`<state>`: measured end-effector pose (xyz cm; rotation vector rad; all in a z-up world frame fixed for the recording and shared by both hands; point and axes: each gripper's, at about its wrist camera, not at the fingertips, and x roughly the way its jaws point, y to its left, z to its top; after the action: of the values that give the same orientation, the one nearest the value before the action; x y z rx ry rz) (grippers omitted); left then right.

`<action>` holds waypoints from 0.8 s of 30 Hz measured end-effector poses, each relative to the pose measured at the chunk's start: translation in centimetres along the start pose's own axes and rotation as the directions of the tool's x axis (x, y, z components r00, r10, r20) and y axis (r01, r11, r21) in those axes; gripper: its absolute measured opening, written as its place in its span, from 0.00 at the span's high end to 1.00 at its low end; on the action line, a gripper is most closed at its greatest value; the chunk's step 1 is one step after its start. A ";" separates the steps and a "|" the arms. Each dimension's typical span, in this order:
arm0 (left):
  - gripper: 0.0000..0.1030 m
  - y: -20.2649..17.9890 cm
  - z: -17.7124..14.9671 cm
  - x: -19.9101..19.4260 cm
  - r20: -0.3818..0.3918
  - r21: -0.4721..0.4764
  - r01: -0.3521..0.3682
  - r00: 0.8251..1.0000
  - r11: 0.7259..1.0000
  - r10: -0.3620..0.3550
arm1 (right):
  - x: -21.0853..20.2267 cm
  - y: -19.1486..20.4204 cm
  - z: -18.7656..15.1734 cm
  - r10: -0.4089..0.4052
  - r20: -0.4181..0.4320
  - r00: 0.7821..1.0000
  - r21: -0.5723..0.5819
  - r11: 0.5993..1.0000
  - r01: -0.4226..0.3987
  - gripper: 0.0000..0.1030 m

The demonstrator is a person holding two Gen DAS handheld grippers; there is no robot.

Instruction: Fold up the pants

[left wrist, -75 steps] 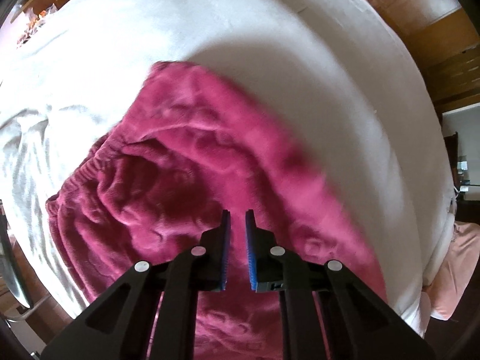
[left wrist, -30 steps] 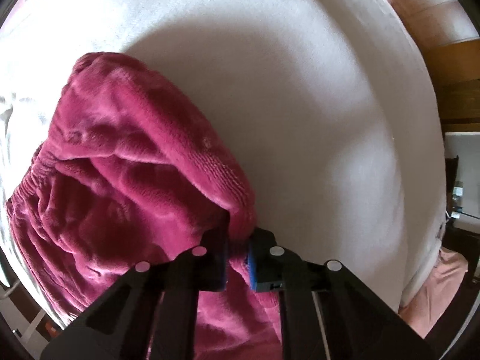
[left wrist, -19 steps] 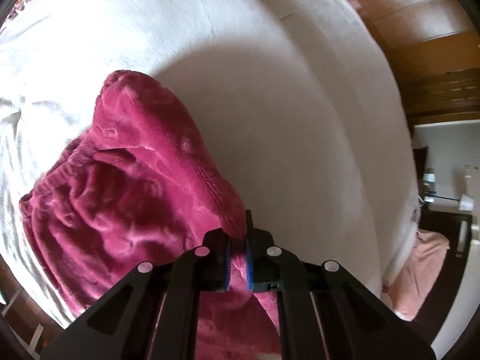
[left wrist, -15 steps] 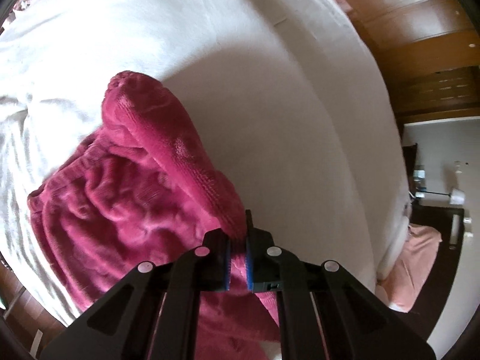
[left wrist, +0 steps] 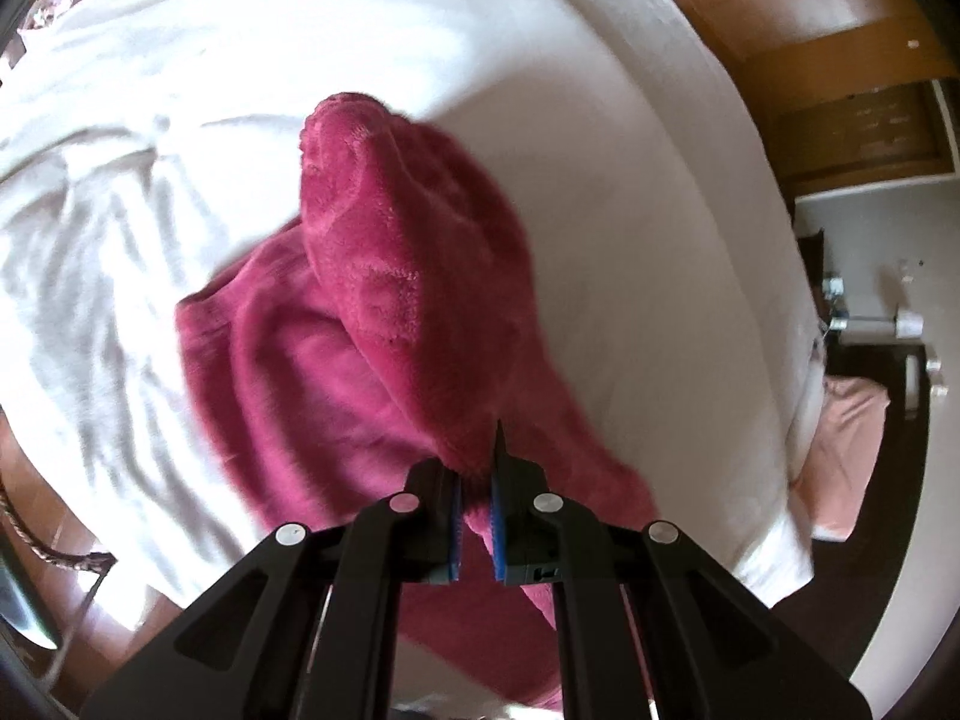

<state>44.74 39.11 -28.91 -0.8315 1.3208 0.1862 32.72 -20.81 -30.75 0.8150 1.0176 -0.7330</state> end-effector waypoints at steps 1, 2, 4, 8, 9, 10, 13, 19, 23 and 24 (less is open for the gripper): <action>0.94 0.5 -0.3 0.0 -0.005 0.006 -0.005 1.000 1.000 0.005 | 0.0 -0.8 -1.0 -0.008 -0.010 1.000 0.006 1.000 0.008 0.95; 0.94 1.5 -1.0 -0.1 -0.012 0.017 -0.015 1.000 1.000 0.015 | 0.0 -1.1 -1.6 -0.013 -0.016 1.000 0.010 1.000 0.013 0.95; 0.94 2.8 -2.0 0.3 -0.029 0.035 -0.033 0.999 0.999 0.034 | 0.1 -2.2 -3.4 -0.025 -0.028 0.999 0.015 1.000 0.026 0.95; 0.94 5.6 -3.5 1.2 -0.058 0.048 -0.057 0.997 0.997 0.060 | 0.4 -3.8 -5.7 -0.045 -0.043 0.998 0.029 0.999 0.046 0.95; 0.94 6.2 -3.8 1.5 -0.063 0.049 -0.064 0.996 0.997 0.067 | 0.5 -4.3 -6.3 -0.054 -0.047 0.997 0.035 0.998 0.055 0.95; 0.94 7.0 -4.3 2.1 -0.073 0.054 -0.075 0.994 0.996 0.079 | 0.5 -4.6 -6.7 -0.060 -0.049 0.997 0.039 0.997 0.062 0.95; 0.94 8.8 -5.2 3.3 -0.107 0.047 -0.095 0.989 0.994 0.099 | 0.4 -5.6 -7.8 -0.086 -0.050 0.995 0.051 0.995 0.088 0.95; 0.94 10.8 -5.6 3.6 -0.114 0.073 -0.118 0.985 0.990 0.126 | 1.4 -7.2 -8.9 -0.150 -0.058 0.987 0.057 0.987 0.153 0.95; 0.94 12.0 -5.6 4.0 -0.128 0.085 -0.132 0.982 0.988 0.142 | 2.4 -8.9 -10.2 -0.192 -0.079 0.978 0.074 0.977 0.198 0.95; 0.94 12.2 -5.7 4.2 -0.131 0.096 -0.136 0.980 0.986 0.148 | 3.0 -9.2 -10.5 -0.212 -0.082 0.974 0.063 0.974 0.217 0.95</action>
<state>34.61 42.79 -37.99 -0.6865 1.5090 0.1857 21.60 -16.95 -38.85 0.8067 1.1649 -0.9330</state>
